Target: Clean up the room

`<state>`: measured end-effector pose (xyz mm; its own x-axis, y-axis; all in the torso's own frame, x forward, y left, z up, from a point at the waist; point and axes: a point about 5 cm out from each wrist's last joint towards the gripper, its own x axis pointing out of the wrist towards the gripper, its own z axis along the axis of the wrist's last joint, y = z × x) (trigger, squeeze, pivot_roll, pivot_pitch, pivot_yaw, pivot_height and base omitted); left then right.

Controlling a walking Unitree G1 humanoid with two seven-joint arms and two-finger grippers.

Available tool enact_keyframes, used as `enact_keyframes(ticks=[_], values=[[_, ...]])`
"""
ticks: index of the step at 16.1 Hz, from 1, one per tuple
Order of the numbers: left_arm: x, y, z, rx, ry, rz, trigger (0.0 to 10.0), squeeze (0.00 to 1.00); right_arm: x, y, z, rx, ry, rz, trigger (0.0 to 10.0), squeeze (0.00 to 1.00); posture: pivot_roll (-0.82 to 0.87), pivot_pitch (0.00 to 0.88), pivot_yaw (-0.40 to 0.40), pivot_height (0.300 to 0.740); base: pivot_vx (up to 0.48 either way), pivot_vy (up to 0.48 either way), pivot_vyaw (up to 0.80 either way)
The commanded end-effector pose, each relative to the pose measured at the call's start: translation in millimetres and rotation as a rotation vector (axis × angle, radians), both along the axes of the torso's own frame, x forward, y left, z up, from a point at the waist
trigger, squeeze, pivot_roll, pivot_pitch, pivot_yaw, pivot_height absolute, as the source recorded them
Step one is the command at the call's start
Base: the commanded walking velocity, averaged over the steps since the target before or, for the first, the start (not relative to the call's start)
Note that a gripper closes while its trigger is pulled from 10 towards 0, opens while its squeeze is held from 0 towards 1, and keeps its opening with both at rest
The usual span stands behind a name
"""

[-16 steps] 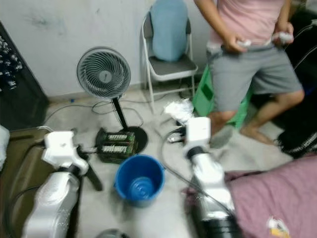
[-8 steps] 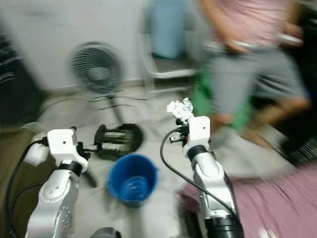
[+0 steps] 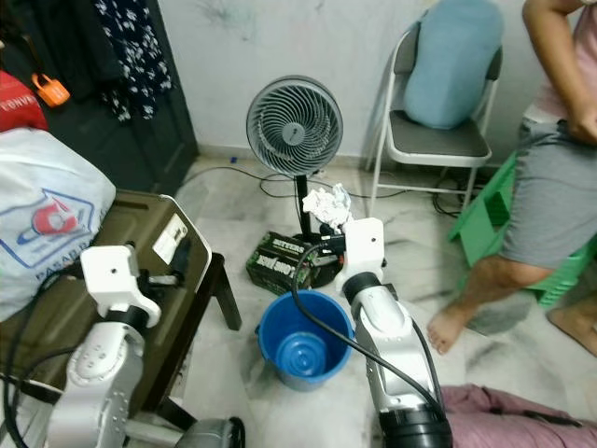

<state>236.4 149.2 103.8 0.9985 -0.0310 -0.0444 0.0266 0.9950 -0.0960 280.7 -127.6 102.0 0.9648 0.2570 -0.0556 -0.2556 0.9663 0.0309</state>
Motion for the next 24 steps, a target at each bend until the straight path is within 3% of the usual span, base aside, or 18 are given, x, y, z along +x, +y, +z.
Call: enact_keyframes(ticks=[1,5,24], values=[[0.2,-0.3,1.5,0.000,-0.008,-0.008,10.0,0.00,2.1,-1.5,2.0,0.000,-0.006,-0.009,10.0,0.00,-0.02,0.010,-0.006,0.740,0.000,0.000,0.00],[0.7,-1.0,1.8,-0.008,-0.009,-0.014,10.0,0.00,2.9,-1.9,2.1,-0.001,-0.006,-0.011,10.0,0.00,-0.02,0.010,-0.006,0.740,0.000,0.000,0.00],[1.0,-1.6,2.2,-0.013,-0.014,-0.024,10.0,0.00,3.9,-0.8,2.1,-0.007,-0.012,-0.006,10.0,0.00,-0.02,0.010,-0.005,0.740,0.289,0.000,0.08]])
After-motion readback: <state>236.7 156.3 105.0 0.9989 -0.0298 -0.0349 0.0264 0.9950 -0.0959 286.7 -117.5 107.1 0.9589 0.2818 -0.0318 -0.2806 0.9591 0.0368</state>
